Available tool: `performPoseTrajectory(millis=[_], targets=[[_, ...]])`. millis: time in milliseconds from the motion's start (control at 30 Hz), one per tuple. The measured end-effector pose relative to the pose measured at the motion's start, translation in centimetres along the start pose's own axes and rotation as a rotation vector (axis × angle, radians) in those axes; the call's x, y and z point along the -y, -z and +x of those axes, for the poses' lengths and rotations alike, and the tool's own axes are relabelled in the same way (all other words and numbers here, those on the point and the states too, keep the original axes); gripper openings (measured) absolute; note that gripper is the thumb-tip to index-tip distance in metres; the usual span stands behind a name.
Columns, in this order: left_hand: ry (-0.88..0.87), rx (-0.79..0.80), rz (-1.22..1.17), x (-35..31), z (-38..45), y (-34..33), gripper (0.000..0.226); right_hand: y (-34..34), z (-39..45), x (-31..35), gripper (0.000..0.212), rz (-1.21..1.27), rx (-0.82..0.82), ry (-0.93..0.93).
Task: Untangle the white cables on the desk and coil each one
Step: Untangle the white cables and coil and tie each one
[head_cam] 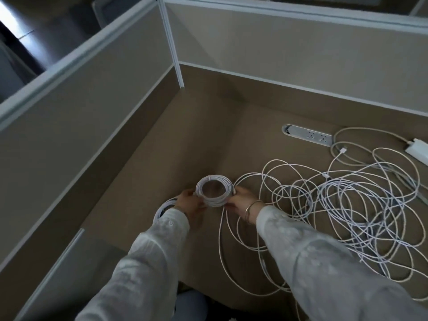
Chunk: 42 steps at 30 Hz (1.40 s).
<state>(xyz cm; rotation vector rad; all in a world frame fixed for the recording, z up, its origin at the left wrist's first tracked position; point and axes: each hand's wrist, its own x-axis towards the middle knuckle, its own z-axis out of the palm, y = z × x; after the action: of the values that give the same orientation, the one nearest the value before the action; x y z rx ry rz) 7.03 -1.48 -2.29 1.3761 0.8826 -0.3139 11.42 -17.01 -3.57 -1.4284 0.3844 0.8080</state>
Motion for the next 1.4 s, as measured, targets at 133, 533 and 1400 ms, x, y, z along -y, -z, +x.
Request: performPoseTrajectory(millis=[133,533,1400], targets=[[-0.021,0.004,0.050,0.2,2.1,0.0,0.033,-0.7,2.3,-0.1,0.040,0.020,-0.057,0.154],[-0.263,-0.149,0.553,2.3,-0.4,-4.0,0.038,7.2,-3.0,-2.4,0.022,-0.689,-0.273,0.129],[-0.914,0.497,1.824,11.7,-7.6,-13.5,0.029,15.9,-14.8,-16.0,0.030,-1.519,-0.380,0.386]])
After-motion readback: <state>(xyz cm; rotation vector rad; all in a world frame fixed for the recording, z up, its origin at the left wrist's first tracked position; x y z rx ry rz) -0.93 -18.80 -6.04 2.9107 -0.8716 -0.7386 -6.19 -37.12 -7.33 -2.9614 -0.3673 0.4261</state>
